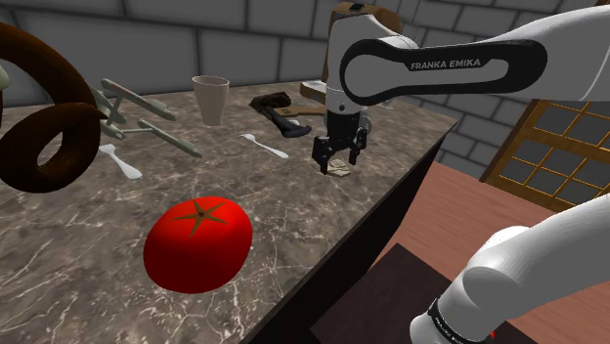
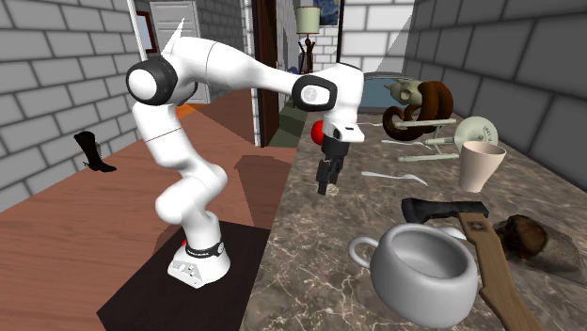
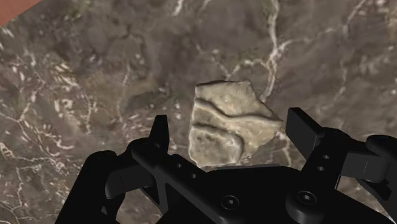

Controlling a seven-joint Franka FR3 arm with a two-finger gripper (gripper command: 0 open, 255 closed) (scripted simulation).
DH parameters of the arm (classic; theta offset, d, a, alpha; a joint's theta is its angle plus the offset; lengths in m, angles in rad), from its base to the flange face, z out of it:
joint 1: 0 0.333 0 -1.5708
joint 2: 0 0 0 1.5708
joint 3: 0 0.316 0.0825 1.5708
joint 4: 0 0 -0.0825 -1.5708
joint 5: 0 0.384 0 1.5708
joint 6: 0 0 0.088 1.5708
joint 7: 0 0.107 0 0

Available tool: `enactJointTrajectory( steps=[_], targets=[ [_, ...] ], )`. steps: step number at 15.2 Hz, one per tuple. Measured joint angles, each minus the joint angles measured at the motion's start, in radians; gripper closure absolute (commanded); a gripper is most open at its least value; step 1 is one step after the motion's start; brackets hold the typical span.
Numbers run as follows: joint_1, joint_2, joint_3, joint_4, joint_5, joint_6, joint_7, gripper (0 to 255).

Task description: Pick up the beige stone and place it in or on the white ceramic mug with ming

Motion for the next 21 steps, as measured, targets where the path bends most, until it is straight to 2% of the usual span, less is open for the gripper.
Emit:
enactJointTrajectory(
  steps=[2,3,13,21],
  targets=[
    [0.000,0.000,0.000,-0.001,0.000,0.001,0.000,0],
    [0.000,0.000,0.000,-0.001,0.000,0.001,0.000,255],
    [0.000,0.000,0.000,-0.001,0.000,0.001,0.000,255],
    [-0.002,-0.001,-0.004,0.091,-0.002,-0.092,-0.006,255]
  ],
)
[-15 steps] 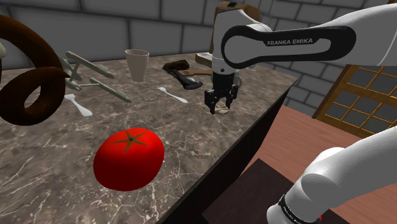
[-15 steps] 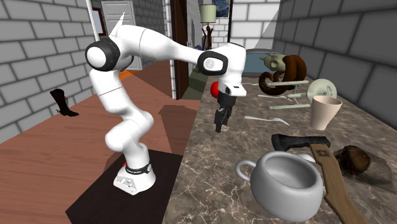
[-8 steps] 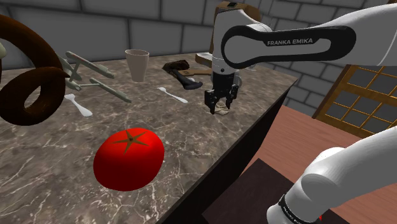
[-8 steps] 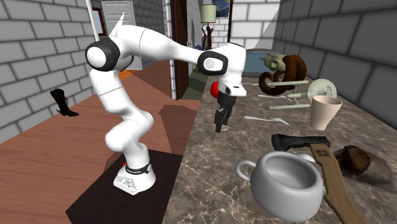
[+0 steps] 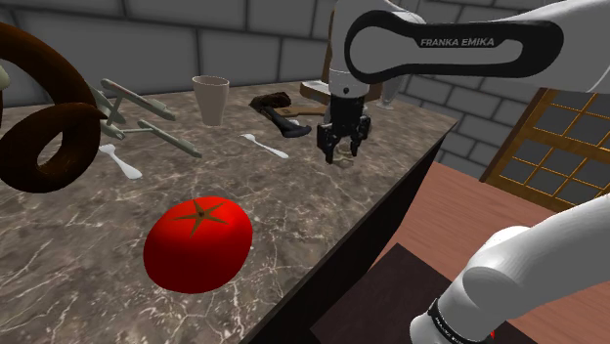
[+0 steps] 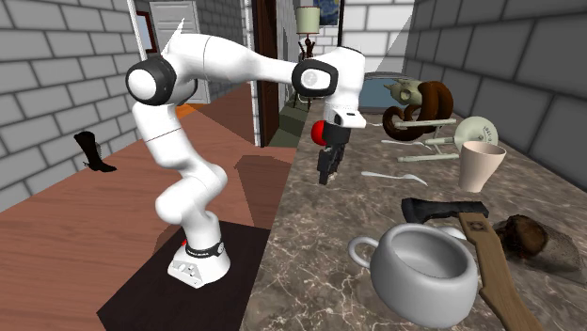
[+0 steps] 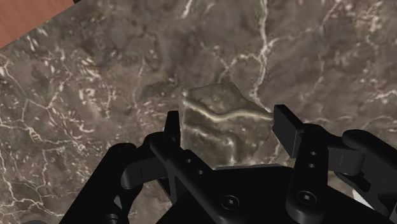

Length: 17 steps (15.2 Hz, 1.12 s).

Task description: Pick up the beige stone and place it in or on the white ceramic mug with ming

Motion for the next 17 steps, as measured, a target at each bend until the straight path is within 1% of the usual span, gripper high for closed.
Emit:
enactJointTrajectory(
  steps=[9,17],
  targets=[
    [-0.005,0.013,-0.005,0.129,-0.006,-0.116,-0.008,255],
    [-0.011,0.044,-0.006,0.270,-0.016,-0.226,-0.013,255]
  ],
)
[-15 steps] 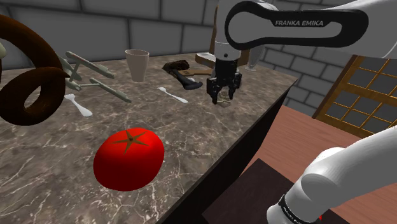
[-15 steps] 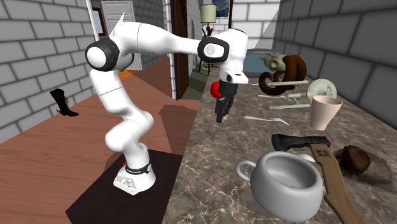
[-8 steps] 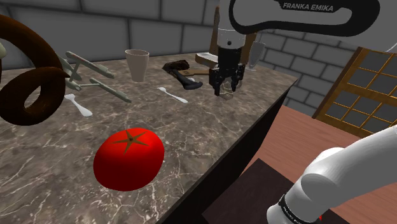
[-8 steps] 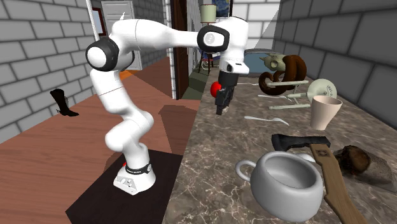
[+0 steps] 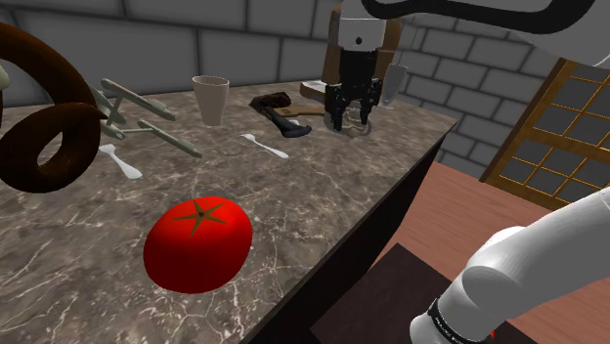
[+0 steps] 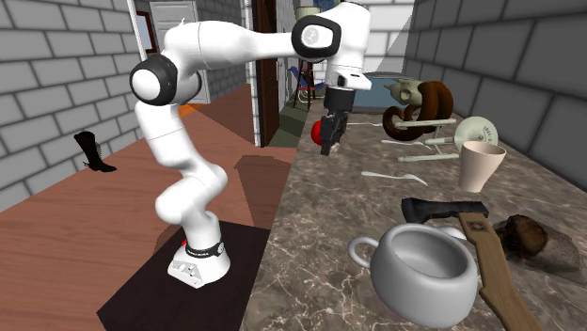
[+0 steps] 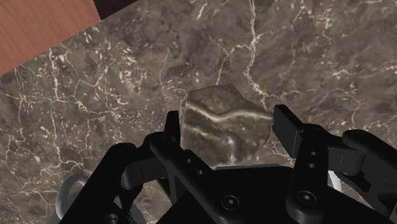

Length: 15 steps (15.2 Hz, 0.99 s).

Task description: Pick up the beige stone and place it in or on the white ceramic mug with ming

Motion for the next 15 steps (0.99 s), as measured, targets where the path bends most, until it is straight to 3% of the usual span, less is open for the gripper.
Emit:
enactJointTrajectory(
  steps=[8,15],
  targets=[
    [-0.005,0.043,0.004,0.147,-0.011,-0.106,0.000,255],
    [-0.055,0.144,-0.065,0.242,-0.067,-0.094,-0.119,255]
  ],
)
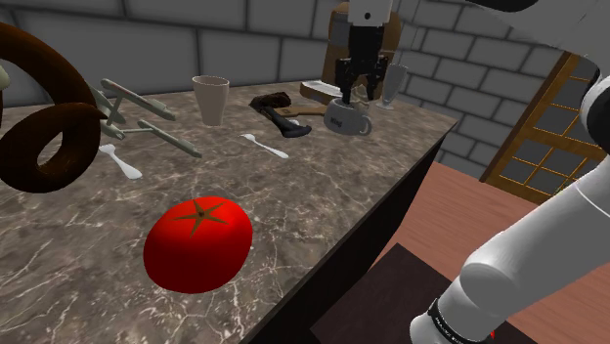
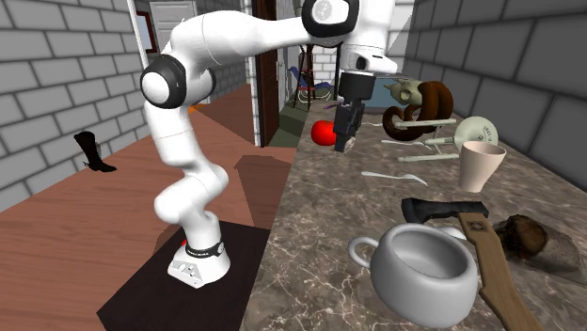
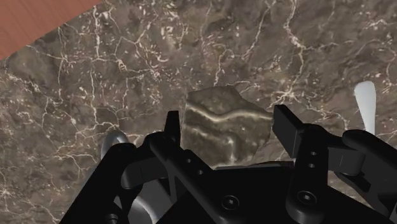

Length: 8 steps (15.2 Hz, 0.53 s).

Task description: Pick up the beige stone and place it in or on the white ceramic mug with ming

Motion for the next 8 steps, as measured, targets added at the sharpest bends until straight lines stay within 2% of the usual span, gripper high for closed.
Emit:
enactJointTrajectory(
  steps=[4,8],
  targets=[
    [-0.033,0.084,-0.041,0.088,-0.032,0.003,-0.076,255],
    [-0.061,0.204,-0.069,0.225,-0.061,-0.009,-0.138,255]
  ],
)
